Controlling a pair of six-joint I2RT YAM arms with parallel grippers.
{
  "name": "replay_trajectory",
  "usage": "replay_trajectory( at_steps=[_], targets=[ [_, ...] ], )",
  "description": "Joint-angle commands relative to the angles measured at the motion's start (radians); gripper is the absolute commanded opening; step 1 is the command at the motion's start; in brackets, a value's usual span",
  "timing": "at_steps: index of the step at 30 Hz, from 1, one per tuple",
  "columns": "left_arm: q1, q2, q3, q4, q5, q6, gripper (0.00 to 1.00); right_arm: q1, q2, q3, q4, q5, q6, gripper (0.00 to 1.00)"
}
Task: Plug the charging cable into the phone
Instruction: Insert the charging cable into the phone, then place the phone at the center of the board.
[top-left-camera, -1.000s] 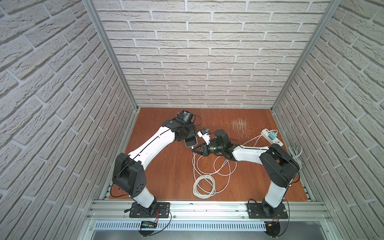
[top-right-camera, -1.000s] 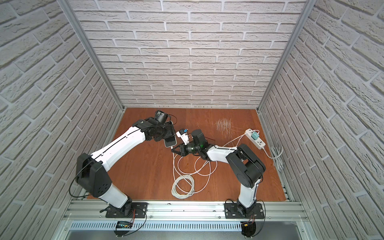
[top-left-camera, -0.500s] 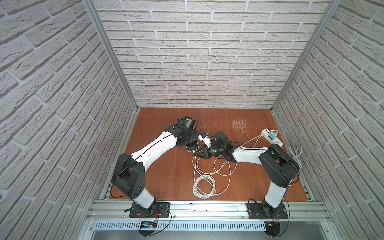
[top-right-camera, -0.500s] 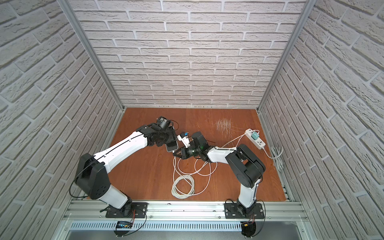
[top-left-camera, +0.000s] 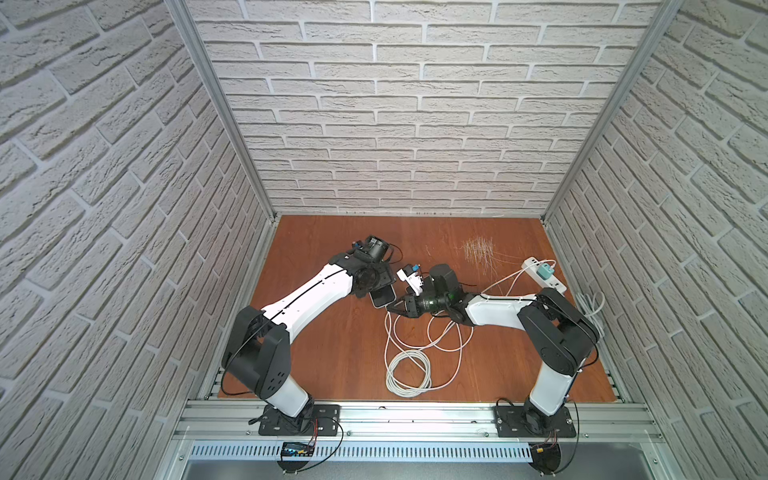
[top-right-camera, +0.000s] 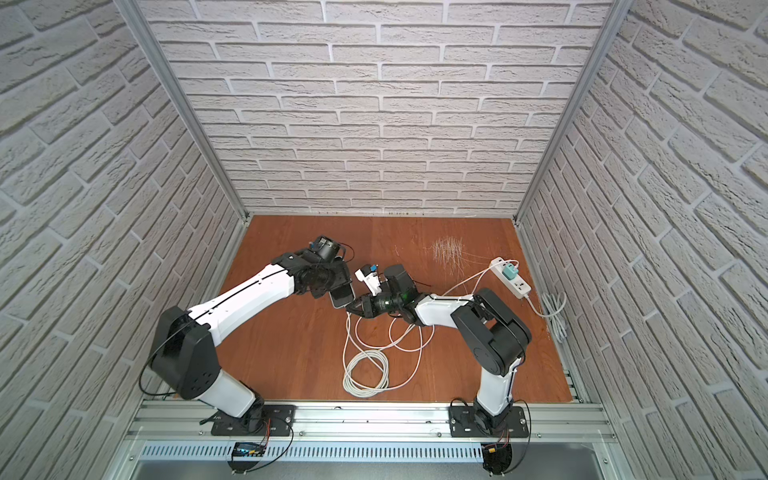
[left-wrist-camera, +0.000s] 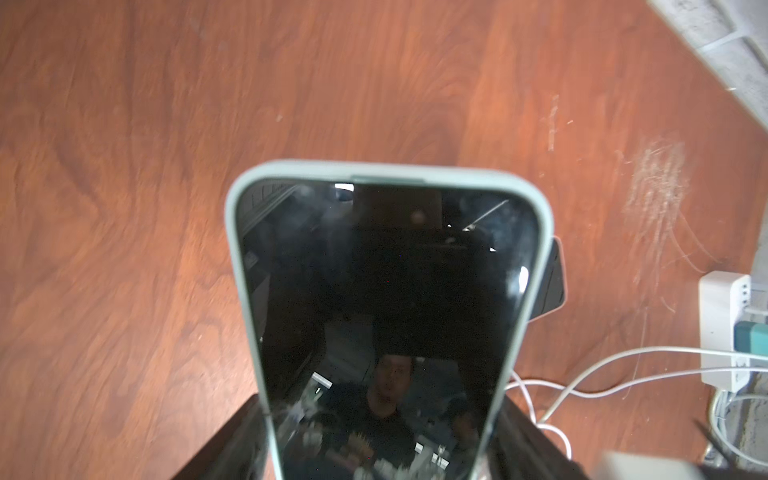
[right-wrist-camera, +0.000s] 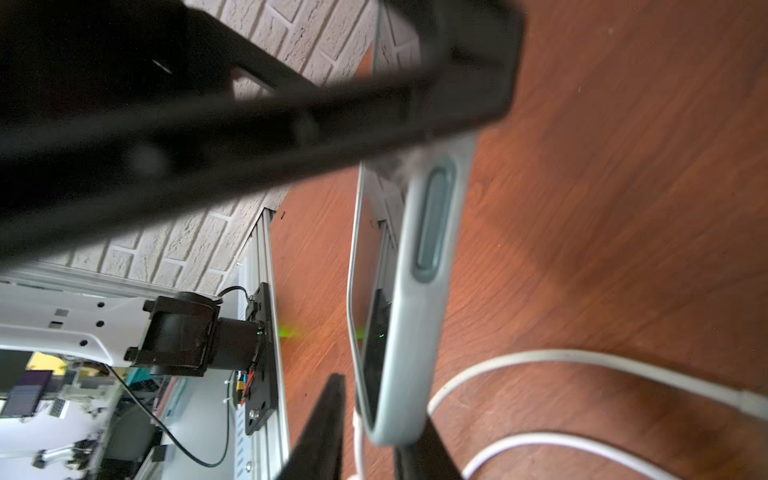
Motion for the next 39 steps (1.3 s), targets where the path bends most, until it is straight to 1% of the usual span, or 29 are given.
replay_trajectory(
  at_steps=[1,3,7,10,14,17,20,26,28,34,35,37,39],
  targets=[
    [0.041,-0.046,-0.011,-0.044,0.022,-0.039,0.32,-0.011,-0.049,0.020,0.112,0.016,-0.011,0.37],
    [0.074,-0.045,-0.012,-0.042,0.024,-0.049,0.34,-0.011,-0.052,0.019,0.110,0.007,-0.019,0.42],
    [0.152,-0.047,-0.021,-0.049,0.019,-0.078,0.35,-0.011,-0.097,-0.001,0.084,0.008,-0.073,0.47],
    [0.211,-0.044,-0.026,-0.054,0.012,-0.113,0.35,-0.015,-0.126,-0.015,0.047,0.049,-0.105,0.48],
    [0.271,-0.017,-0.043,-0.049,0.005,-0.174,0.36,-0.018,-0.124,-0.021,0.046,0.070,-0.097,0.49],
    [0.307,0.029,-0.043,-0.069,0.012,-0.234,0.35,-0.018,-0.119,-0.029,0.057,0.076,-0.092,0.49],
    [0.315,0.067,-0.030,-0.104,-0.045,-0.291,0.35,-0.018,-0.118,-0.034,0.062,0.082,-0.092,0.49],
    [0.327,0.128,-0.040,-0.119,-0.064,-0.387,0.37,-0.018,-0.119,-0.041,0.061,0.090,-0.091,0.49],
    [0.329,0.140,-0.042,-0.125,-0.080,-0.409,0.38,-0.018,-0.119,-0.042,0.061,0.091,-0.090,0.49],
    [0.340,0.169,-0.034,-0.124,-0.078,-0.455,0.41,-0.018,-0.128,-0.049,0.069,0.095,-0.087,0.49],
    [0.340,0.173,-0.031,-0.123,-0.077,-0.459,0.43,-0.018,-0.128,-0.050,0.070,0.098,-0.086,0.50],
    [0.340,0.186,-0.023,-0.120,-0.072,-0.460,0.63,-0.018,-0.131,-0.053,0.072,0.106,-0.085,0.53],
    [0.340,0.199,-0.019,-0.116,-0.064,-0.460,0.75,-0.018,-0.135,-0.061,0.077,0.124,-0.076,0.63]
  ],
)
